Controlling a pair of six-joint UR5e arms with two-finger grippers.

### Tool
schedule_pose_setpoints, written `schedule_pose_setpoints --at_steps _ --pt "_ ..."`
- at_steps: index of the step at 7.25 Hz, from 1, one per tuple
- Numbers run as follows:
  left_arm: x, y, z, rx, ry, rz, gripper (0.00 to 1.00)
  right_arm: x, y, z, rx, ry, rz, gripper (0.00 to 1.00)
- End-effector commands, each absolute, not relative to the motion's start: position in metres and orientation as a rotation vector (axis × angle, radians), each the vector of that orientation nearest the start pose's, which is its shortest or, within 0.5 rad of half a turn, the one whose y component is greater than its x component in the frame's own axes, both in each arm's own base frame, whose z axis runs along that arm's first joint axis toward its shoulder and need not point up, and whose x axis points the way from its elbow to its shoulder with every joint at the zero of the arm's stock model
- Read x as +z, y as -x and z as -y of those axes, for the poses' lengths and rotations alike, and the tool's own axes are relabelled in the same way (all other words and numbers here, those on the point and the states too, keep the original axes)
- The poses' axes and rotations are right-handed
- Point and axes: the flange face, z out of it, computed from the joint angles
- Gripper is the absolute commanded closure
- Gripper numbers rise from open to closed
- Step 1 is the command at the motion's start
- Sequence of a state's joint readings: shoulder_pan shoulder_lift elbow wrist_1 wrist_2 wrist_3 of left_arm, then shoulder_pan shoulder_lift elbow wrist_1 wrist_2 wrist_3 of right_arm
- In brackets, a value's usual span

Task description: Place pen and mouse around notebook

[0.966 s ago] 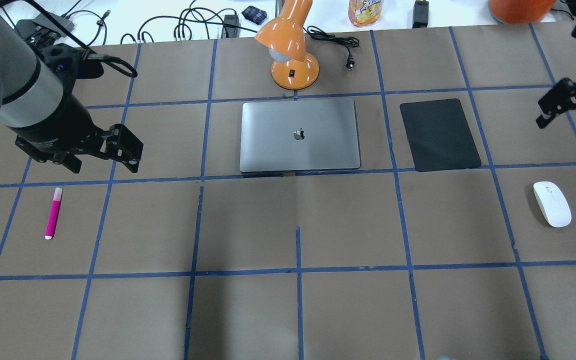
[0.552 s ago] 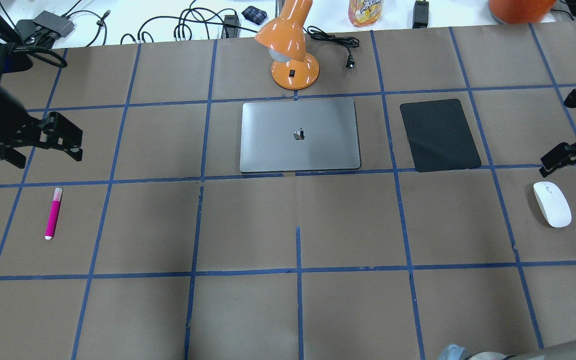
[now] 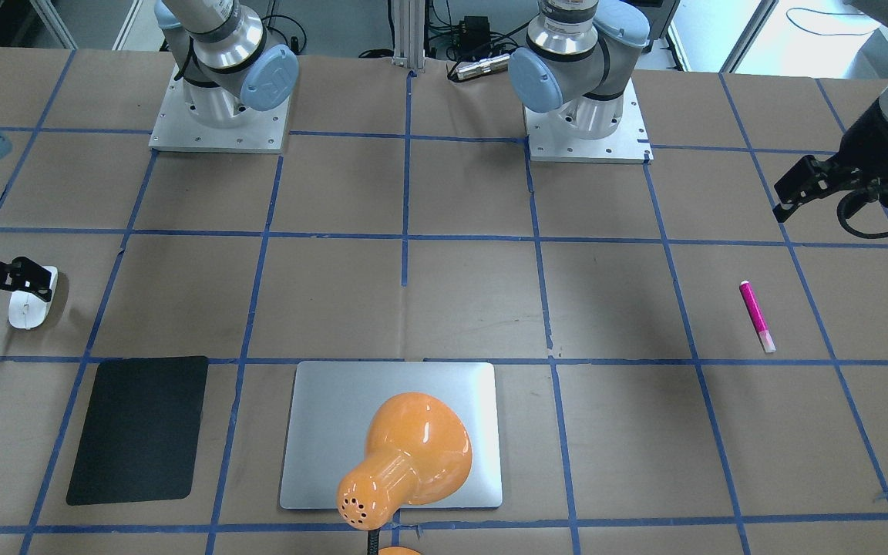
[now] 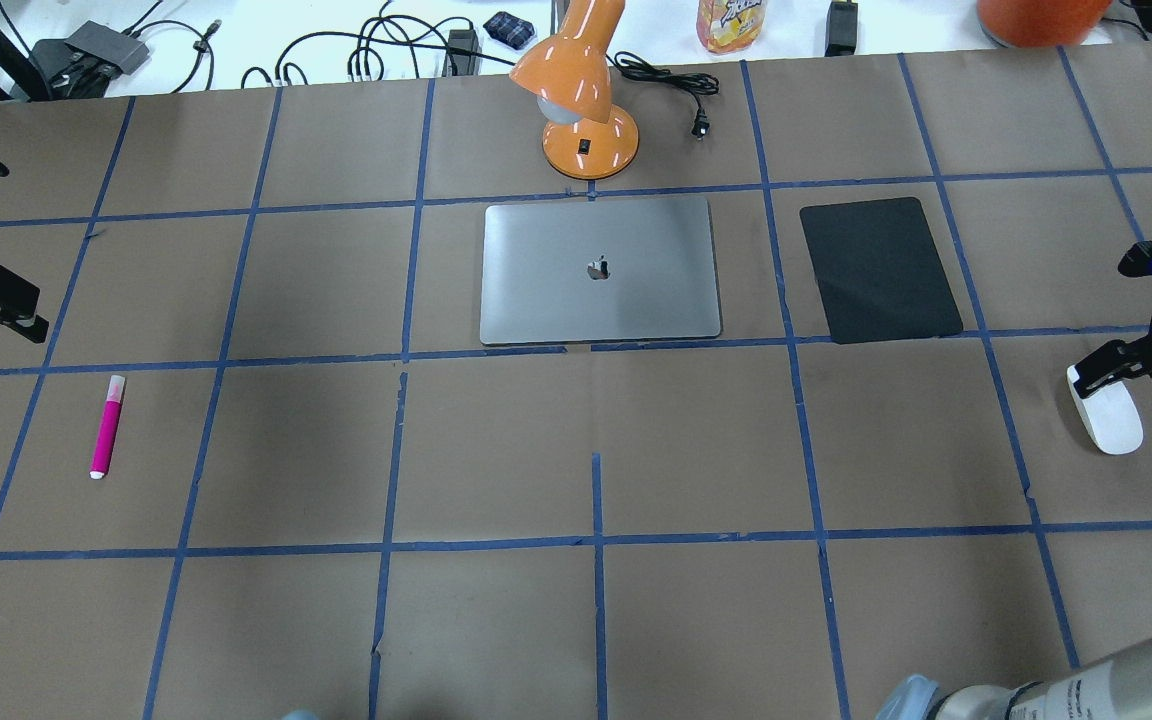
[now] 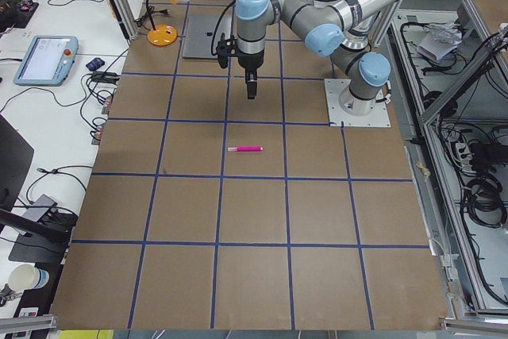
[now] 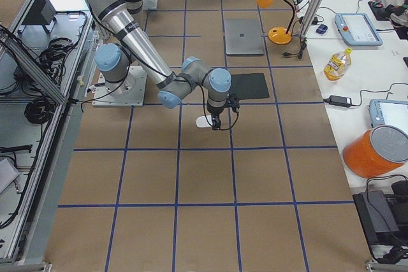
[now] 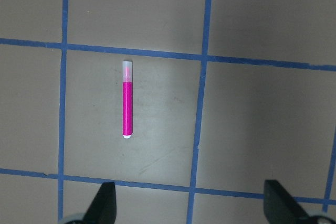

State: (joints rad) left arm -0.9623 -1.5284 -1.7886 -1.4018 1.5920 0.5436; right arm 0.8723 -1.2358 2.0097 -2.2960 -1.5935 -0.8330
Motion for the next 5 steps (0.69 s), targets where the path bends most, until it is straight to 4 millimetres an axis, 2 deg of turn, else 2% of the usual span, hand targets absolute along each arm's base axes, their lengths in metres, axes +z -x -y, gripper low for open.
schedule_pose_setpoints --at_steps 1,3,4,5 --pt "0.378 -0.203 0.469 0.084 0.101 -3.152 0.0 0.174 0.23 0.478 0.102 0.208 -3.095 0.01" --pt "0.337 -0.231 0.481 0.126 0.102 -3.165 0.0 0.166 0.228 0.473 0.129 0.208 -3.09 0.07" --pt "0.318 -0.245 0.484 0.132 0.084 -3.172 0.0 0.169 0.226 0.472 0.129 0.202 -3.093 0.16" --pt "0.289 -0.26 0.483 0.147 0.067 -3.191 0.0 0.169 0.225 0.471 0.136 0.197 -3.093 0.34"
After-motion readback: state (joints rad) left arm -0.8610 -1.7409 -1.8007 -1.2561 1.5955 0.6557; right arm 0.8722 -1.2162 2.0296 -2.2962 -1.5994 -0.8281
